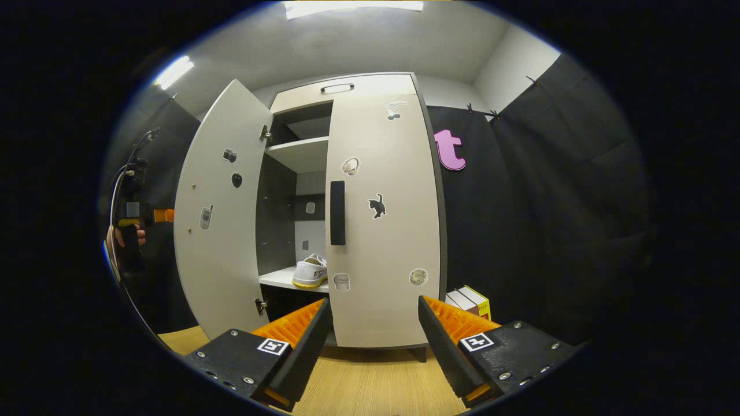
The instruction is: Grab one shoe with the right hand and put it into the shoe cabinet, grab the other shoe with the left hand and put it into the shoe cabinet; then close the right door with the right hand and the left door with the left hand.
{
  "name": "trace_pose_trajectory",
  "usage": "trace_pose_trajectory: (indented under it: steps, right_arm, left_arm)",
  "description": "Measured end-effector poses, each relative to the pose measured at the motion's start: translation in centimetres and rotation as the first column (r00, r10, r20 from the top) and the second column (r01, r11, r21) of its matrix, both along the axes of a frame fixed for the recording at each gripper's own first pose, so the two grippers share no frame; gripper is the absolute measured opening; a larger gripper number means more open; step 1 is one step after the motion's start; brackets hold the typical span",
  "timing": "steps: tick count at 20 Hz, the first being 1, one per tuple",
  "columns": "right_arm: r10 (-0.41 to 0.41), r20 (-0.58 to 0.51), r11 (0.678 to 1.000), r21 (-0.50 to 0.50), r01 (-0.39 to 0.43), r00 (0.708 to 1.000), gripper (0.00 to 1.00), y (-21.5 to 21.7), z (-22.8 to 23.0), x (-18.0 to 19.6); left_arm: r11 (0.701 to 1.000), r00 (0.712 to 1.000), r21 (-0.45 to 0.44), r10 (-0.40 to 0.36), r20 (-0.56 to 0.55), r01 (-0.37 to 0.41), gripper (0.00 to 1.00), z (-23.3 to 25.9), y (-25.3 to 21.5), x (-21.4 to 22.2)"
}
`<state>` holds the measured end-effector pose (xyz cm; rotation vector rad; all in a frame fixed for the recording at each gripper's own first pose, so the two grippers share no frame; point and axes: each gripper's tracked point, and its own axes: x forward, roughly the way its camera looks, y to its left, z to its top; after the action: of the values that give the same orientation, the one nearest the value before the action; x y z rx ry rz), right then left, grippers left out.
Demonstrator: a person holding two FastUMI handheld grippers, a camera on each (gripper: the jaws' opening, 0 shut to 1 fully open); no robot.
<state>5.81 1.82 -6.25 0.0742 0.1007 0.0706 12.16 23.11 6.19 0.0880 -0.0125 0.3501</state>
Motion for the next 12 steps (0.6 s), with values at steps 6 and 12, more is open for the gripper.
trace_pose_trajectory:
  steps: [6,12]
  right_arm:
    - [0.005,-0.003,1.0,-0.001,-0.005,1.0,0.92,-0.2,-0.2,0.1]
    - [-0.022,0.013,1.0,-0.008,0.022,1.0,0.92,-1.3,0.3,-0.2]
  left_arm:
    - [0.998,0.998,-0.011,-0.066,-0.005,0.065,0.89,-0.6,-3.7,-0.4]
    - [0.984,0.985,-0.053,-0.171,-0.012,0.17,0.94,-1.2,-8.0,0.8]
